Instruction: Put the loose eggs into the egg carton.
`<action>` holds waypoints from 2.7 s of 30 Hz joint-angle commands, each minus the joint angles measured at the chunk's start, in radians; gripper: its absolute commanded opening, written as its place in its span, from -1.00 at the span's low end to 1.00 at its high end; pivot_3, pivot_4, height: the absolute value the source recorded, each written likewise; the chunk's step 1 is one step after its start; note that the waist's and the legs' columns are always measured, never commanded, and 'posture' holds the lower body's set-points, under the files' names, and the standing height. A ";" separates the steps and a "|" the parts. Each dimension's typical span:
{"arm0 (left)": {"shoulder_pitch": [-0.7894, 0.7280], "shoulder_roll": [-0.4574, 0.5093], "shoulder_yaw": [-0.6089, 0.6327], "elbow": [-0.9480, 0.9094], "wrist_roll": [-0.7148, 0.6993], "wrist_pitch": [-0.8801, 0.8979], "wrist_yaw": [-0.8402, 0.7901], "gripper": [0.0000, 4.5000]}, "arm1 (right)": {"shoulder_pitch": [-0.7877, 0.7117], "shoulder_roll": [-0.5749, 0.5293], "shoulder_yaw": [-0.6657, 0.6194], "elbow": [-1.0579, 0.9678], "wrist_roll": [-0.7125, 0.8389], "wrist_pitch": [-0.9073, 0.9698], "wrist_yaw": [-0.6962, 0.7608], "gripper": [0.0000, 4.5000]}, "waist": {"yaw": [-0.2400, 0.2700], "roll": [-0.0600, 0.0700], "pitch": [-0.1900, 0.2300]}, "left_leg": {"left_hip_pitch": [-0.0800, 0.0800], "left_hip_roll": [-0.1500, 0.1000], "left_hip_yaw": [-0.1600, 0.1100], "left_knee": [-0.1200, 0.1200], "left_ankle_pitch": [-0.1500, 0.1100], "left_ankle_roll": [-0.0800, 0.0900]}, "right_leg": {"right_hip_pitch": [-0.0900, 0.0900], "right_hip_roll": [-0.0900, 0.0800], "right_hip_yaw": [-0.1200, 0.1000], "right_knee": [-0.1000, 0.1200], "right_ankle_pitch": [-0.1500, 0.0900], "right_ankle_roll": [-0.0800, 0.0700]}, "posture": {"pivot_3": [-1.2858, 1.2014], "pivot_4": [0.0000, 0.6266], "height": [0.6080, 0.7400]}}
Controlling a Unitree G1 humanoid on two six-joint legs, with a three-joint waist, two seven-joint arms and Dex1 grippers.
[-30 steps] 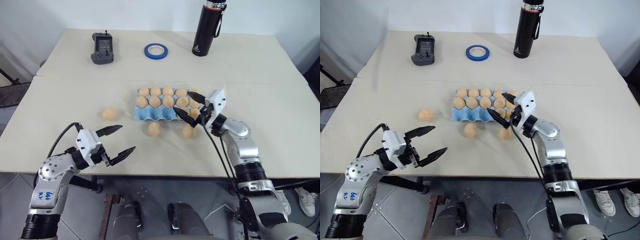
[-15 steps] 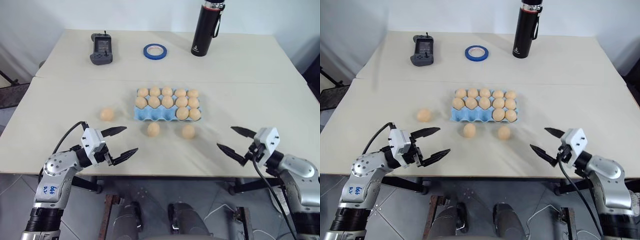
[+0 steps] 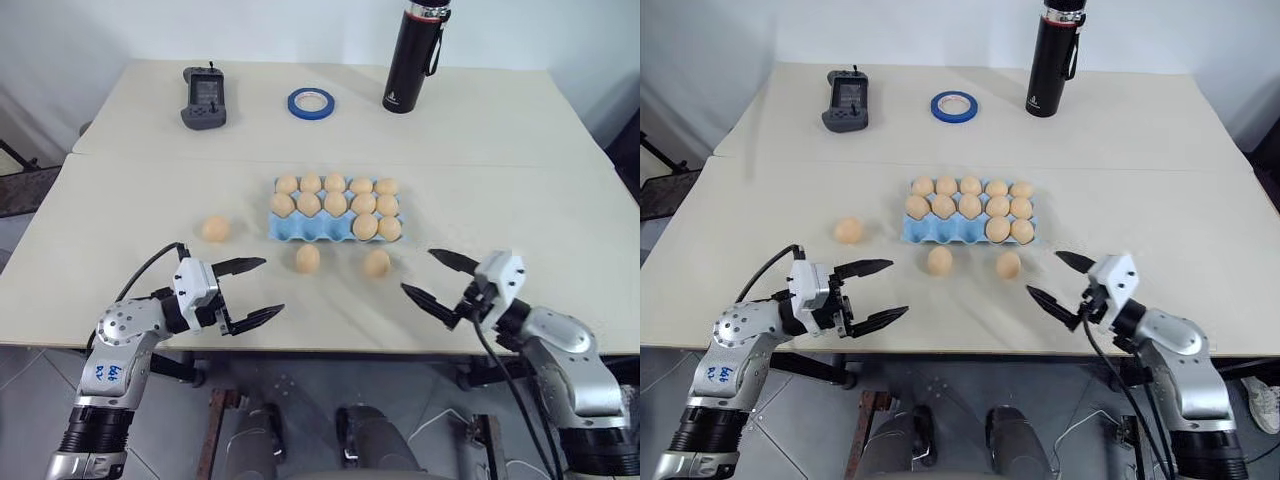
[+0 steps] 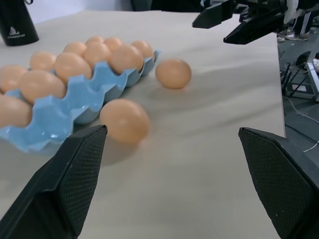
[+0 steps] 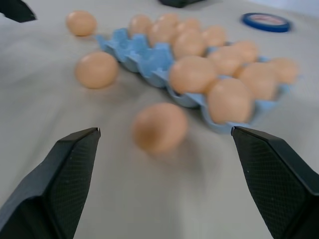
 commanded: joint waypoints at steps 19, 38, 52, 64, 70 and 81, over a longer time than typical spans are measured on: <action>0.242 0.012 0.135 -0.186 -0.016 0.000 0.105 1.00 | -0.211 0.172 0.165 0.195 -0.155 0.000 -0.107 -0.23 | -0.004 0.000 0.000 | 0.000 0.000 0.001 -0.001 0.000 0.000 | -0.001 -0.001 0.000 0.000 0.000 -0.001 | 0.03 -0.52 1.00; 0.278 -0.005 0.139 -0.215 -0.007 -0.012 0.154 1.00 | -0.336 0.156 0.160 0.145 -0.070 0.100 0.012 0.18 | -0.002 0.000 0.000 | -0.001 0.000 0.001 -0.004 -0.001 -0.001 | -0.001 -0.001 -0.001 -0.003 -0.001 -0.002 | 0.03 -0.52 1.00; 0.228 -0.003 0.092 -0.192 -0.012 0.005 0.136 1.00 | -0.309 0.147 0.222 0.171 -0.099 0.099 0.032 0.94 | -0.006 -0.001 0.000 | 0.000 0.000 0.001 -0.002 -0.001 -0.001 | -0.001 0.000 0.000 -0.002 -0.001 -0.002 | 0.03 -0.52 1.00; 0.233 -0.001 0.104 -0.208 -0.010 0.011 0.144 1.00 | -0.385 0.258 0.271 0.320 -0.185 0.014 0.000 0.94 | -0.005 -0.001 0.000 | -0.001 0.000 0.001 -0.002 -0.001 -0.001 | -0.002 0.000 -0.001 -0.001 -0.001 -0.002 | 0.03 -0.52 1.00; 0.247 0.000 0.108 -0.215 -0.010 0.010 0.154 1.00 | -0.381 0.294 0.288 0.309 -0.194 0.033 -0.012 0.94 | -0.007 -0.001 0.000 | 0.000 0.000 0.001 -0.002 -0.001 -0.002 | -0.002 0.000 -0.001 0.000 -0.001 -0.002 | 0.03 -0.52 1.00; 0.232 -0.001 0.100 -0.211 -0.011 0.012 0.159 1.00 | -0.393 0.337 0.282 0.383 -0.226 0.012 -0.066 0.78 | -0.007 0.000 0.000 | -0.001 0.000 0.001 -0.003 -0.001 -0.002 | -0.002 0.000 -0.001 0.000 -0.001 -0.002 | 0.03 -0.52 1.00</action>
